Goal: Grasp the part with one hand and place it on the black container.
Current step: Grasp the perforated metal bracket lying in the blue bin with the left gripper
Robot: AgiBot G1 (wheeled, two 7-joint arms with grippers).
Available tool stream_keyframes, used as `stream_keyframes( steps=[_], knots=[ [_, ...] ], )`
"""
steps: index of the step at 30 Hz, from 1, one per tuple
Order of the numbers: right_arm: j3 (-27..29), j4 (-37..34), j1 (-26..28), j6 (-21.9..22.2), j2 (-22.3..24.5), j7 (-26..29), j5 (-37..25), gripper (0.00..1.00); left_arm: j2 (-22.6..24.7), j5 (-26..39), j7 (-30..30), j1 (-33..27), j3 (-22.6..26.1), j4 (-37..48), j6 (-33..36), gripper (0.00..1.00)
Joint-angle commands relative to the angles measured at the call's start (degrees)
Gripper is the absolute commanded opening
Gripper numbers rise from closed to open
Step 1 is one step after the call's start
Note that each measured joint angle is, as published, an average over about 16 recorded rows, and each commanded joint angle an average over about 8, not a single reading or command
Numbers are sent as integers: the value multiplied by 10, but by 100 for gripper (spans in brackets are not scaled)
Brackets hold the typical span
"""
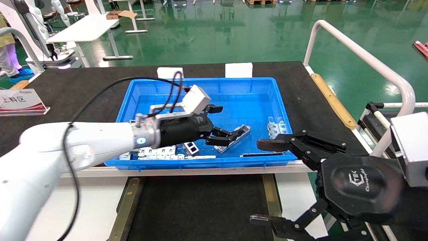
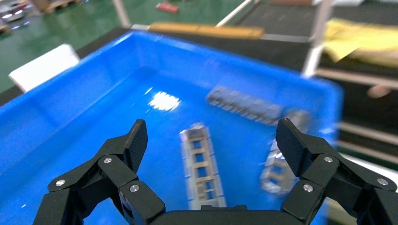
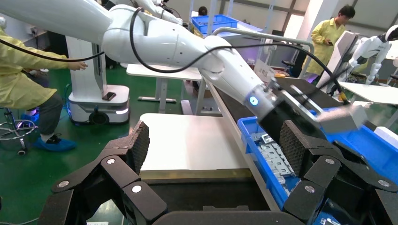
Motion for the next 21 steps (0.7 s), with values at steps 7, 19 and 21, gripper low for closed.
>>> stream_keyframes(
  steps=[7,19,21],
  knots=[
    [0,0,0,0,0,0,0,100,35,-1,30,-6,25,50,-65,100],
    [0,0,0,0,0,0,0,4,37,-34,-14,15,122,-4,-146,30],
    [0,0,0,0,0,0,0,0,37,-43,-26,17,137,-10,-159,6]
  ],
)
